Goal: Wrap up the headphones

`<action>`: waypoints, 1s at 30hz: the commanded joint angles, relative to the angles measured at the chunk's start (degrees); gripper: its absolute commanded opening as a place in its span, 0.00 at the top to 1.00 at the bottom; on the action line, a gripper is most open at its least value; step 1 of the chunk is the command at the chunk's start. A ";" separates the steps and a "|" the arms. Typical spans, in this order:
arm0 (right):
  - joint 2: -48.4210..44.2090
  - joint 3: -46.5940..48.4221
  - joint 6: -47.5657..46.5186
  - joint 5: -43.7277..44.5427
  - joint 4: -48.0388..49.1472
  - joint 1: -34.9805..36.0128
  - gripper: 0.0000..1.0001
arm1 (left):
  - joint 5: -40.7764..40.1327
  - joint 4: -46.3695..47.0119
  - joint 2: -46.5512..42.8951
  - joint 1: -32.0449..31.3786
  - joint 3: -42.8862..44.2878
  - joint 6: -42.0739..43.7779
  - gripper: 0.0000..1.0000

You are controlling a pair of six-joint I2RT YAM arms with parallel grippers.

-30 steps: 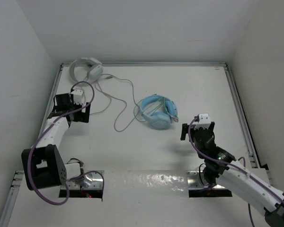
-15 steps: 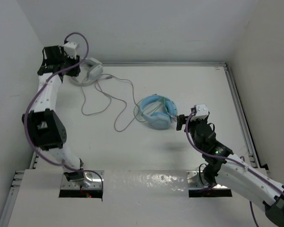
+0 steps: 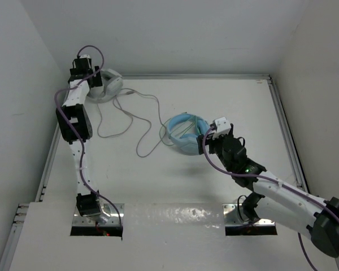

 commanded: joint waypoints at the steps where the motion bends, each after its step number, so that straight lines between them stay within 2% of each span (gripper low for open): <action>1: 0.15 0.88 -0.71 -5.12 5.73 0.21 0.10 | -9.81 6.18 1.34 0.51 4.57 -0.04 0.12; 7: 1.90 1.58 -1.32 -6.10 5.56 0.21 0.10 | -10.26 7.42 3.98 0.60 1.60 2.95 0.13; 10: 2.61 2.54 -1.94 -6.45 4.95 0.21 0.10 | -5.96 2.08 6.62 0.60 2.90 2.44 0.13; 12: 2.61 3.16 -1.68 -5.75 5.12 0.21 0.10 | -1.04 -2.33 6.80 0.68 1.95 1.91 0.20; 13: 2.61 3.25 -1.59 -5.83 5.64 0.21 0.10 | 0.11 -3.04 6.36 0.60 1.42 2.43 0.31; 14: 2.69 3.69 -1.94 -6.18 5.73 0.21 0.10 | 1.51 -3.83 5.92 0.60 -0.32 2.26 0.37; 17: 4.10 5.87 -3.08 -8.64 4.69 0.21 0.11 | 3.89 -3.57 2.77 0.95 -2.97 1.82 0.92; 18: 4.62 6.76 -3.43 -10.56 3.81 0.21 0.11 | 4.24 -4.09 2.41 1.04 -2.89 1.56 1.00; 21: 7.35 10.27 -4.75 -13.65 0.03 0.21 0.11 | 8.63 -6.99 -1.01 1.65 -2.89 0.15 1.00; 23: 9.46 12.46 -6.58 -17.07 -1.55 0.21 0.11 | 15.54 -9.10 -4.61 2.88 -4.55 -0.82 1.00; 25: 12.17 13.96 -8.96 -20.93 -2.69 0.56 0.12 | 21.01 -10.33 -12.42 4.63 -6.49 -2.48 1.00; 26: 13.23 16.06 -10.10 -22.17 -3.14 1.08 0.12 | 26.69 -10.77 -18.02 5.25 -7.89 -3.01 1.00; 30: 19.20 22.13 -16.86 -27.80 -3.49 3.28 0.11 | 34.03 -12.80 -33.60 6.05 -12.10 -3.28 1.00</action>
